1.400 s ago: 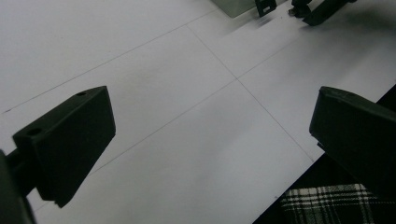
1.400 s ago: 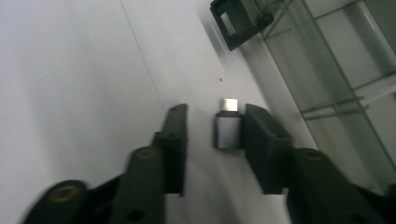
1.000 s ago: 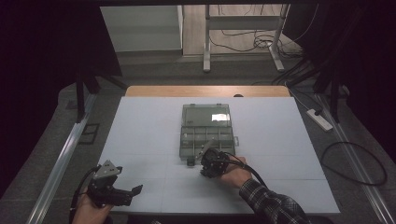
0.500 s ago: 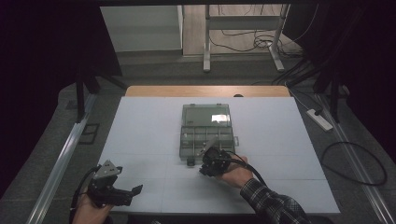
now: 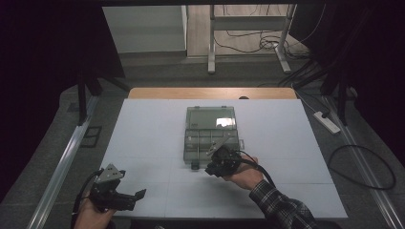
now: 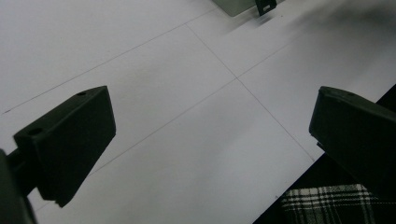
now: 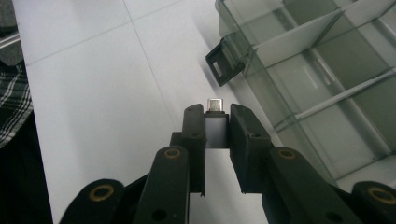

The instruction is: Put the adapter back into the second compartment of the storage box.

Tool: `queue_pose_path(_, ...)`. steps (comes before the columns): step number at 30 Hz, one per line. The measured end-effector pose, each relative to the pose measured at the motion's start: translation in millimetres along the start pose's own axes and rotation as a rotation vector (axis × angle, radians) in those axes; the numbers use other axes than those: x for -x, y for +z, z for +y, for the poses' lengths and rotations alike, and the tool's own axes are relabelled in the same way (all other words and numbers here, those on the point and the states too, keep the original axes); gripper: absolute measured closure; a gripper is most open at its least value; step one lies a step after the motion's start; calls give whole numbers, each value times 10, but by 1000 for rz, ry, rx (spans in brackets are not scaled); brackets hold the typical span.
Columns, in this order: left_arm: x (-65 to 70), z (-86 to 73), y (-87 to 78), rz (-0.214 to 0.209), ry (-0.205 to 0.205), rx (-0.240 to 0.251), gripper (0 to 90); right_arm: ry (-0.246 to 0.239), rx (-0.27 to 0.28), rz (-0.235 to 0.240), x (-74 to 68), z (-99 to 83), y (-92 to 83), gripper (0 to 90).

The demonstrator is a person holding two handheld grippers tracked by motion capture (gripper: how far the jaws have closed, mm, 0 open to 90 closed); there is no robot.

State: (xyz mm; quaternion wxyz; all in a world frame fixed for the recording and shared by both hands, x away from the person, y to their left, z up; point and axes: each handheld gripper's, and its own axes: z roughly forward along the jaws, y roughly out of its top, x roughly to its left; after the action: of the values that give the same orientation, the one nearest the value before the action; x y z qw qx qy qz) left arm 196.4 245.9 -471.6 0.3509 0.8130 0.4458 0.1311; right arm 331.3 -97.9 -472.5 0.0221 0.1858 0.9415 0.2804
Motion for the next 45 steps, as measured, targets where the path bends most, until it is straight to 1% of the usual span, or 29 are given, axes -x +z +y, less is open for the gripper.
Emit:
queue_pose_path(6, -1, -1, -1, -1, 0, 0, 4, 20, 23, 4, 26, 9, -44, 757)
queue_pose_path(7, -1, 0, -1, -1, 1, 0, 4, 31, 36, 6, 42, 16, -68, 757)
queue_pose_path(9, -2, 0, 0, -1, 1, -1, 4, 38, 44, 5, 55, 21, -84, 757)
queue_pose_path(16, -3, 2, 2, -2, 1, -1, 4, 59, 59, 4, 90, 39, -105, 757)
queue_pose_path(28, -4, 3, 3, -2, 0, -2, 4, 68, 80, -23, 198, 100, -100, 757)
queue_pose_path(38, -4, 3, 4, -2, 0, -1, 4, 94, 103, -34, 309, 160, -104, 757)
queue_pose_path(45, -3, 2, 4, 0, -1, -1, 4, 104, 114, -57, 393, 201, -86, 757)
